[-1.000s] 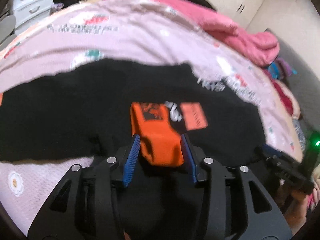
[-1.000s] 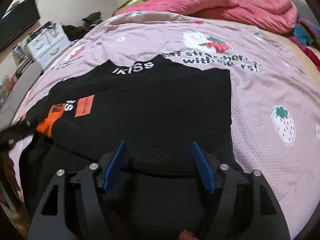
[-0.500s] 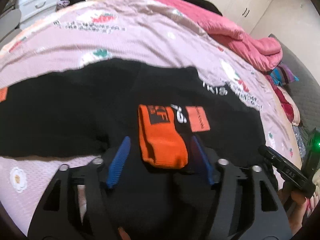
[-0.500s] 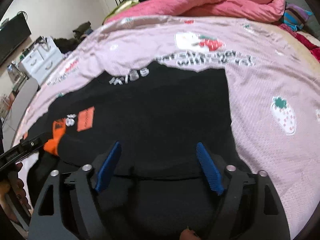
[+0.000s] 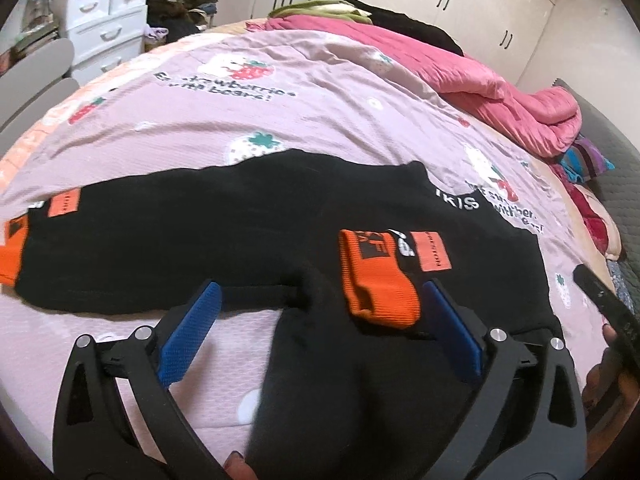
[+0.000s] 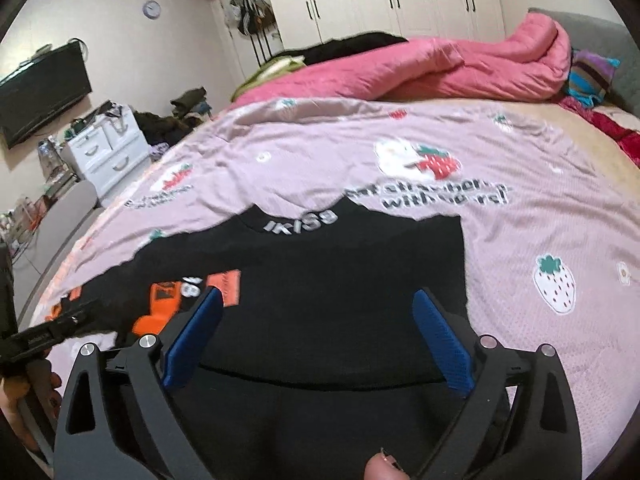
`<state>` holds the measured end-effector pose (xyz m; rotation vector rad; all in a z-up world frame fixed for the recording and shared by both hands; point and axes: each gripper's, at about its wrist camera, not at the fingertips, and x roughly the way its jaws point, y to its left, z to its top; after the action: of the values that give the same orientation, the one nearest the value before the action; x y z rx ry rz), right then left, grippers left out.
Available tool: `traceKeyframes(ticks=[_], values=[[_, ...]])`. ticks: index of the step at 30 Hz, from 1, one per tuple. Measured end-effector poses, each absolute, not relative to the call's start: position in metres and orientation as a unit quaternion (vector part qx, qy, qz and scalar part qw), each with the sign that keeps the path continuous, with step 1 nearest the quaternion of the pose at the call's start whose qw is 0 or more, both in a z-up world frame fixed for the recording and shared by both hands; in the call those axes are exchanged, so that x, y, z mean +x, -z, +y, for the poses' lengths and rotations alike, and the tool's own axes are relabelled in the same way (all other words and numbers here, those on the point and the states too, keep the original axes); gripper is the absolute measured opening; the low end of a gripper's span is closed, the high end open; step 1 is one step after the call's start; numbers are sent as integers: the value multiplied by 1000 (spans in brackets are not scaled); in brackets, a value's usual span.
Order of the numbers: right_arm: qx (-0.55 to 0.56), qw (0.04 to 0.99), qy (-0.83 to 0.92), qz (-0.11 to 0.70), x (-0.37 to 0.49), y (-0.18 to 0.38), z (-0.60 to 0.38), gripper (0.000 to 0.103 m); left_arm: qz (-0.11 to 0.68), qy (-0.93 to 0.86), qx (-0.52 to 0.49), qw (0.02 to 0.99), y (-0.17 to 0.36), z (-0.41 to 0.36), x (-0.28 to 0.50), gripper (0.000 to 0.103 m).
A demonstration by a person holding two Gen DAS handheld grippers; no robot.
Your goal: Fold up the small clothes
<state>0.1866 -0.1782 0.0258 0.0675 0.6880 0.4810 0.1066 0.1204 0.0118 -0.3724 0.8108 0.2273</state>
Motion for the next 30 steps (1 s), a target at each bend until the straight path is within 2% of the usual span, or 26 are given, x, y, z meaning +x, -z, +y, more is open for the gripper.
traceKeyframes(ticks=[6,17,30], values=[[-4,918,-248,310,168,-34,-152,97,382,-136,-168,899,-18,146,90,94],[-32,912,-284,294,141,-39,-104,98,349,-203,-213,890,-23,219,40,94],[-45,897,-328,293,117,-41,-53,98,342,-239,-251,873,-19,269,11,94]])
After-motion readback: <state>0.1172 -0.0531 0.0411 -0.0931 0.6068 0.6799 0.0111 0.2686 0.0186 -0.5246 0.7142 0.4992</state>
